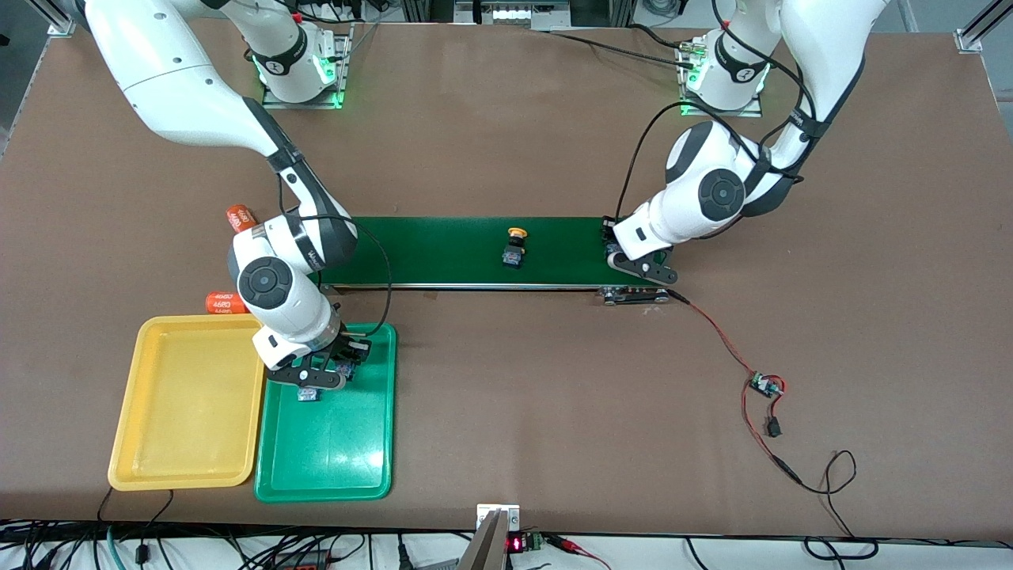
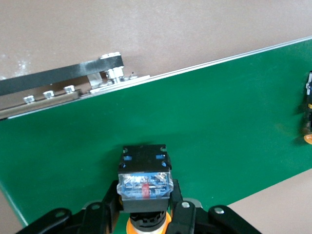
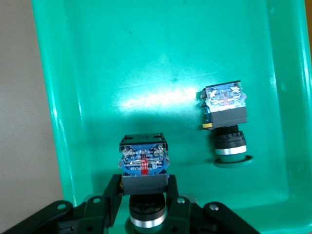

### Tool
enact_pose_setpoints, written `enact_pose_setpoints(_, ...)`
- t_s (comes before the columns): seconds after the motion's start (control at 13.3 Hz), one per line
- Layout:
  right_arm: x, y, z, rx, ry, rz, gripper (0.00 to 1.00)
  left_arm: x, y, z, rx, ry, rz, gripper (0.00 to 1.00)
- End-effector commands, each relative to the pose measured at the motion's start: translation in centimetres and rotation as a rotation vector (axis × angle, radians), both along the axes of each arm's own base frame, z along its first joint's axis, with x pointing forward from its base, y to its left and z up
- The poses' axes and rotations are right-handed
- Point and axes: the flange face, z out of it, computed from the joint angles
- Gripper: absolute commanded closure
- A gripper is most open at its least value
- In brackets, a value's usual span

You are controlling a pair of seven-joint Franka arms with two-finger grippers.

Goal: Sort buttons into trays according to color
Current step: 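Release the button into the green tray and return the right gripper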

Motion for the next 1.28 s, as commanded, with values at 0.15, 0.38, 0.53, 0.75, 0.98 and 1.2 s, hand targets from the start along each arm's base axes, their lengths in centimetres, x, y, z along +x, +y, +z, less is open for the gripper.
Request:
enact_pose_setpoints(0.15,0.5,-0.6,-1.4,-0.034,-0.006,0.011,0.71,1.2,1.1,0.0,0.025,-0.025,-0.004,0.77)
enact_pose_setpoints(0.38,0.6,-0.8,-2.0,-0.032,-0.009,0.009,0.43,2.5,2.9,1.3,0.034,-0.059,0.025,0.0)
enact_pose_setpoints(0.53,1.0,-1.2,-1.8,-0.025,-0.031,0.007,0.0,2.9,3.4,2.6,0.036,-0.084,0.035,0.0)
enact_pose_setpoints(0.75,0.4,-0.2,-0.5,-0.026,-0.031,0.021,0.0,6.2,9.1,4.9,0.074,-0.143,0.136,0.0)
enact_pose_setpoints(0.98,-1.6,1.6,2.8,-0.069,0.05,0.02,0.0,8.2,14.9,6.8,0.113,-0.17,0.236,0.0)
enact_pose_setpoints(1.2,-3.8,3.4,6.7,-0.076,0.12,-0.052,0.0,10.7,19.9,11.1,0.146,-0.147,0.306,0.0)
